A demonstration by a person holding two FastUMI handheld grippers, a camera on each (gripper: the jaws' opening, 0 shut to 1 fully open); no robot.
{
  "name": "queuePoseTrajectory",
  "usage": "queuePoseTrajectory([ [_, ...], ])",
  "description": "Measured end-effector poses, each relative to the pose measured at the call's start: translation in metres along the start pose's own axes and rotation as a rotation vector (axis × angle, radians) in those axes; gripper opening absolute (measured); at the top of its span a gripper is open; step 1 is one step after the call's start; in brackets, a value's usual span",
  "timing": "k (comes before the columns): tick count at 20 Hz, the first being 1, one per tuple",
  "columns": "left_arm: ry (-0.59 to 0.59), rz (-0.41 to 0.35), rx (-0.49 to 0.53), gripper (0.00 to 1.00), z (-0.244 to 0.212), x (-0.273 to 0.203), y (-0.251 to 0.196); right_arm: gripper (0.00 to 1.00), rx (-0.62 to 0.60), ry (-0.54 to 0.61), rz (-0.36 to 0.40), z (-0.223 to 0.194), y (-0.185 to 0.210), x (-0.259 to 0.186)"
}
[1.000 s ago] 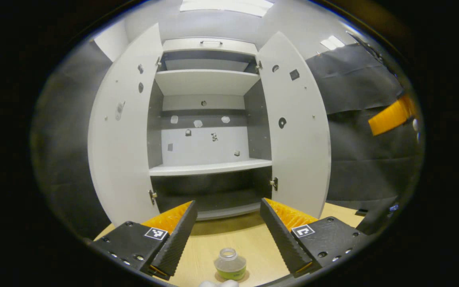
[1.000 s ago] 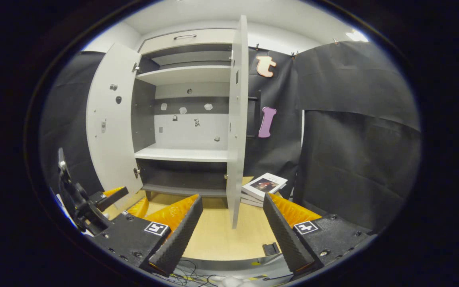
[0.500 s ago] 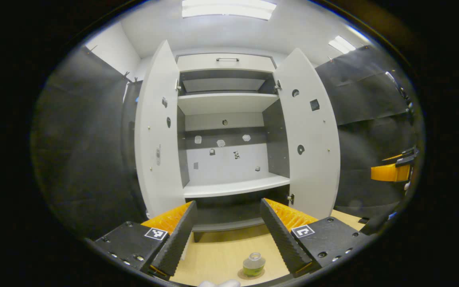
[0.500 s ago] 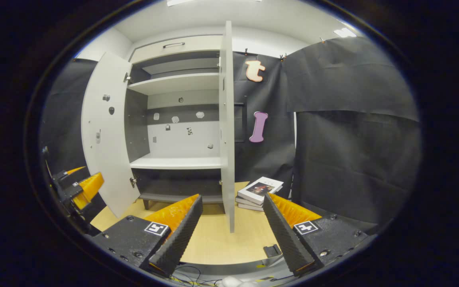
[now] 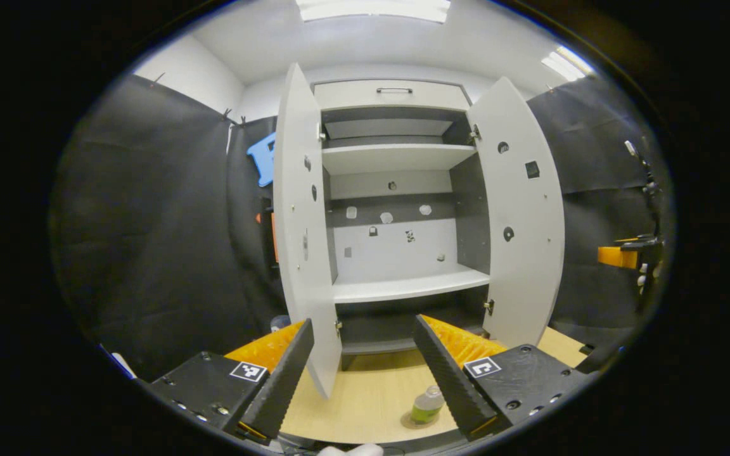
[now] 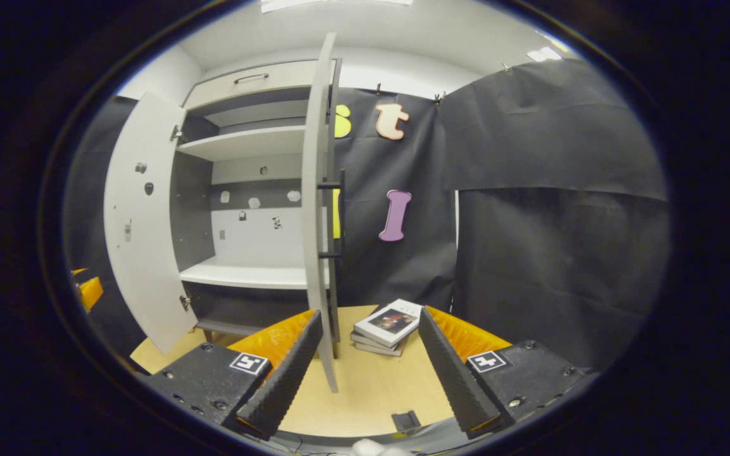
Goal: Grasp the bottle in the cabinet with the left hand and place it on the coaster, then close the right door with the right hand and the left door with the left hand.
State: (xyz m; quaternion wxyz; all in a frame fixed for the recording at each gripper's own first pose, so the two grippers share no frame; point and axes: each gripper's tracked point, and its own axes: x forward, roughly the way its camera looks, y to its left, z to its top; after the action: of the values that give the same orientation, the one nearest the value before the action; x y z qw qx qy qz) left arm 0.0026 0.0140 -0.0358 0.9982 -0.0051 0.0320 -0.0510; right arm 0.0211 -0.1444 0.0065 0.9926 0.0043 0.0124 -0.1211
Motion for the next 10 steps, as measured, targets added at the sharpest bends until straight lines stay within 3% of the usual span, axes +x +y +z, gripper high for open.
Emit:
queuePoseTrajectory([
  [6, 0.01, 0.132, -0.021, 0.97, 0.013, -0.006, 0.014, 1.0, 0.047, -0.046, 0.068, 0.049, -0.02, 0.068],
  [10, -0.014, 0.153, -0.024, 0.98, 0.025, -0.009, 0.002, 1.0, 0.054, -0.048, 0.16, 0.073, -0.016, 0.106],
])
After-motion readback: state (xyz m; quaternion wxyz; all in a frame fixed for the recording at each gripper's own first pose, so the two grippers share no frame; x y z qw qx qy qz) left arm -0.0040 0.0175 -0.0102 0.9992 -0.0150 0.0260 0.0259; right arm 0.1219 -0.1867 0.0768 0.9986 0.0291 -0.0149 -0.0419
